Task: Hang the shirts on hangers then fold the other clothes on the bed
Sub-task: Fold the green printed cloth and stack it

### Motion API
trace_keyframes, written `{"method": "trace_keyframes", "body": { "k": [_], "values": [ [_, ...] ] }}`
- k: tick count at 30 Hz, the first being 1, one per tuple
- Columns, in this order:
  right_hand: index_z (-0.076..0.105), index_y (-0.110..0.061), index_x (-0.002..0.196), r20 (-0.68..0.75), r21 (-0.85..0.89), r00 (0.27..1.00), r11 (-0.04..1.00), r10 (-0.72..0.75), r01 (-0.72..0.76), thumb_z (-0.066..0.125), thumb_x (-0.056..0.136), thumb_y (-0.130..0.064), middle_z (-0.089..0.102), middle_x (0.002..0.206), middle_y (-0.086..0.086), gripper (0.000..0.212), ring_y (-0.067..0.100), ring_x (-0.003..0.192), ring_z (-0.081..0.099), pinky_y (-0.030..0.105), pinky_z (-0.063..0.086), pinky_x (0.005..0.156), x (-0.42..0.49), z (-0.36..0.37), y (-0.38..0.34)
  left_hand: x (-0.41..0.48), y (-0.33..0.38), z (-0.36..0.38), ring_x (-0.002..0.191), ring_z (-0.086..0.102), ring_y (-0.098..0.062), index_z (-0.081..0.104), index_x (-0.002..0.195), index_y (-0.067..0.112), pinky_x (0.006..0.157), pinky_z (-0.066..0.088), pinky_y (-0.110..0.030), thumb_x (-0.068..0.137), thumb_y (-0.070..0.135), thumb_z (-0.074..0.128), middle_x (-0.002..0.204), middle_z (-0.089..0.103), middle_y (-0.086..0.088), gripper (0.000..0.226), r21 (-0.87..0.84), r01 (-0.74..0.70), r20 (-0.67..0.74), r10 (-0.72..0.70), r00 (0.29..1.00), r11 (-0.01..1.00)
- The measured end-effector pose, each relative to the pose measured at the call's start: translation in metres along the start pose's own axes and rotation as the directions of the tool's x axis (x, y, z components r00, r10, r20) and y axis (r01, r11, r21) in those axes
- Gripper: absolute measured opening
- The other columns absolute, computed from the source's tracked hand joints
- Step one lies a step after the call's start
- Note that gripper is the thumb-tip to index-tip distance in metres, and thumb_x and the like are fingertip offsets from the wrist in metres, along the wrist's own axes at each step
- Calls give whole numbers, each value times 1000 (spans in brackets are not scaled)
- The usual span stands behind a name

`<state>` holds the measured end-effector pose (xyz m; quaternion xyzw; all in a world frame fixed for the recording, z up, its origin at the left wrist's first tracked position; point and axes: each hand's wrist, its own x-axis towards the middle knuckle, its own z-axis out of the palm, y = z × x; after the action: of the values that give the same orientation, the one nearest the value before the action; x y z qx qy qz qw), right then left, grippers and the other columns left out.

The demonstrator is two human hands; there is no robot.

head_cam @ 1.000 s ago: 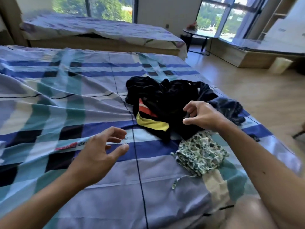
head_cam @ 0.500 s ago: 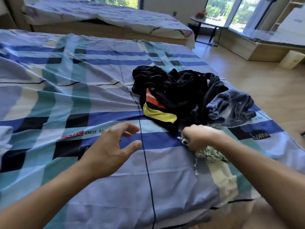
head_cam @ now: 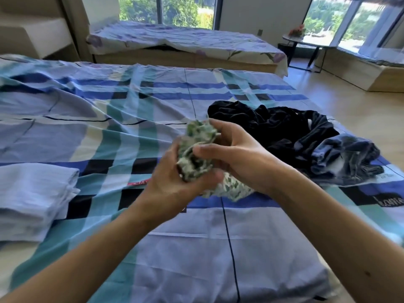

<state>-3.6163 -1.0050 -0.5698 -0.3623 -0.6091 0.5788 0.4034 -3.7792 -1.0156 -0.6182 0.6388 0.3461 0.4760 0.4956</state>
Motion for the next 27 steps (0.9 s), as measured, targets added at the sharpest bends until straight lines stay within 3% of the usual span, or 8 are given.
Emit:
{"method": "trace_keyframes", "body": {
  "k": [3, 7, 10, 12, 14, 18, 21, 27],
  "values": [
    [62, 0, 126, 86, -8, 993, 997, -81, 82, 63, 94, -5, 71, 114, 16, 32, 28, 107, 68, 41, 55, 96, 1, 4, -1, 3, 10, -12, 94, 73, -18, 66, 118, 22, 77, 61, -33, 85, 2, 70, 101, 76, -5, 39, 81, -49, -171, 63, 983, 995],
    [62, -21, 127, -136, -477, 946, 856, -294, 197, 82, 81, -22, 66, 112, 3, 50, 15, 102, 64, 34, 54, 92, 3, -13, 10, 4, 21, -27, 78, 73, -8, 78, 78, 38, 66, 60, -27, 87, -5, 65, 78, 76, 10, 46, 44, -19, -346, 33, 938, 999],
    [55, -27, 136, 7, -720, 999, 694, -34, 29, 89, 72, -21, 61, 125, -8, 73, 4, 114, 58, 18, 47, 95, 1, -28, 30, 8, 37, -43, 79, 74, -14, 79, 75, 29, 63, 60, -30, 79, 4, 67, 79, 77, 7, 28, -234, -33, -423, -71, 903, 972],
    [65, -21, 115, -3, -887, 985, 454, 175, -84, 86, 71, -18, 68, 109, -3, 49, 14, 102, 63, 28, 50, 84, 0, -35, 49, 12, 49, -70, 89, 74, -15, 75, 95, 18, 75, 62, -31, 86, 8, 60, 94, 78, 2, 21, -397, -70, -461, -133, 877, 915],
    [65, -19, 96, -81, -930, 961, 327, 265, -169, 78, 75, -16, 68, 94, -2, 25, 19, 88, 63, 33, 51, 74, -1, -41, 61, 17, 54, -105, 109, 70, -18, 65, 123, 12, 93, 58, -36, 82, 25, 62, 121, 72, -4, 44, -435, -87, -482, -150, 863, 896],
    [63, -23, 86, -209, -758, 960, 589, 187, -280, 61, 86, -6, 70, 78, -3, 17, 11, 65, 59, 29, 49, 63, 5, -50, 70, 12, 53, -128, 125, 60, -26, 51, 144, 12, 101, 51, -44, 94, 57, 50, 141, 59, -12, 67, -366, -5, -462, -177, 869, 930],
    [63, -23, 85, -246, -620, 967, 758, 60, -205, 57, 83, 5, 71, 74, -3, 28, 11, 63, 59, 34, 46, 63, 14, -38, 66, 5, 48, -109, 103, 71, -17, 65, 125, 17, 80, 60, -32, 98, 53, 43, 118, 73, -4, 51, -421, 71, -364, -241, 900, 904],
    [54, -33, 130, -88, -453, 984, 886, -153, 97, 80, 83, -17, 63, 126, -12, 57, 5, 120, 59, 32, 49, 98, 17, 5, 31, -2, 39, -72, 88, 74, -20, 75, 93, 15, 72, 62, -29, 75, 27, 63, 100, 78, -6, 25, -336, 222, -168, -290, 942, 915]
  ]
}}
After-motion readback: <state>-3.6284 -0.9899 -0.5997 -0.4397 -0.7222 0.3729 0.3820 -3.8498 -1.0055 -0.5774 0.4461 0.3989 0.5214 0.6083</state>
